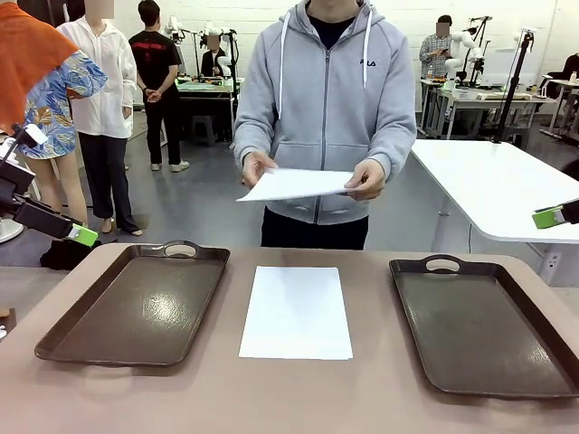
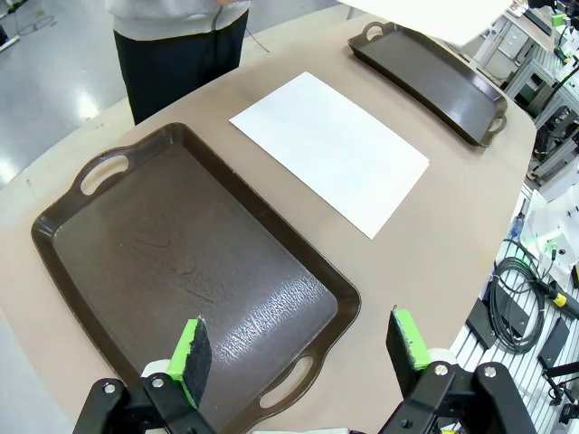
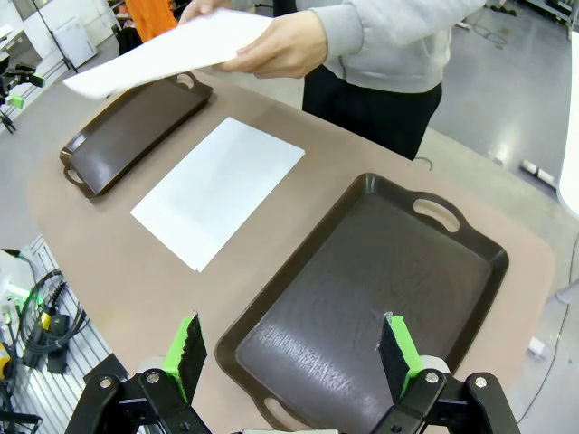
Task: Sort the A4 documents.
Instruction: Receive the A4 Paper.
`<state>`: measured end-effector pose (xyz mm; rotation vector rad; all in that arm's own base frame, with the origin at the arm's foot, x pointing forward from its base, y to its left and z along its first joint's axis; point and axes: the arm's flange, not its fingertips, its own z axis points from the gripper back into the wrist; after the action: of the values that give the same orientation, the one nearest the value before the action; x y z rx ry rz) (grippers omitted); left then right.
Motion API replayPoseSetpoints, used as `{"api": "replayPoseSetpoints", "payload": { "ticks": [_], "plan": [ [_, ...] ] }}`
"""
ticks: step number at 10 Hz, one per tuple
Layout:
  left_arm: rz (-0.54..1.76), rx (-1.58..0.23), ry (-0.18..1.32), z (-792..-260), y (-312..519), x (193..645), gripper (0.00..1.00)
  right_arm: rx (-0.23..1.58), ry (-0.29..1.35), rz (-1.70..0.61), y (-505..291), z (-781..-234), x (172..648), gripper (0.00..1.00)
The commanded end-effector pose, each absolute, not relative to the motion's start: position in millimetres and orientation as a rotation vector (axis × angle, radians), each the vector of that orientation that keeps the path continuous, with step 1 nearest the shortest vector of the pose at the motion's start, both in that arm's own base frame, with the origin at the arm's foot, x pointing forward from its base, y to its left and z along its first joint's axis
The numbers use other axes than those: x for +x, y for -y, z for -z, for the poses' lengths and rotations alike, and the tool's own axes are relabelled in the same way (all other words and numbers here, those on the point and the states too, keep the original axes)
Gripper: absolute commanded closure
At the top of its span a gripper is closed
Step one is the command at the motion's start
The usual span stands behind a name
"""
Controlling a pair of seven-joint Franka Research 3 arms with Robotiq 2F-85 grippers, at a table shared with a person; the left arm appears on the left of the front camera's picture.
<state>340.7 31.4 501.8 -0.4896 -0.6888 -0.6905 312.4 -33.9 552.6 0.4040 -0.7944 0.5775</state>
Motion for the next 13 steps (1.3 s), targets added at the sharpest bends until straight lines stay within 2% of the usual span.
{"api": "replayPoseSetpoints", "payload": {
  "ticks": [1,13],
  "plan": [
    [0.697,-0.501,0.692,-500.5,-32.5,341.5,0.0,0.404,0.791,-0.578,33.5,-551.7,313.0,0.0],
    [0.697,-0.501,0.692,-500.5,-32.5,341.5,0.0,0.404,0.791,-0.578,33.5,-551.7,313.0,0.0]
  ]
}}
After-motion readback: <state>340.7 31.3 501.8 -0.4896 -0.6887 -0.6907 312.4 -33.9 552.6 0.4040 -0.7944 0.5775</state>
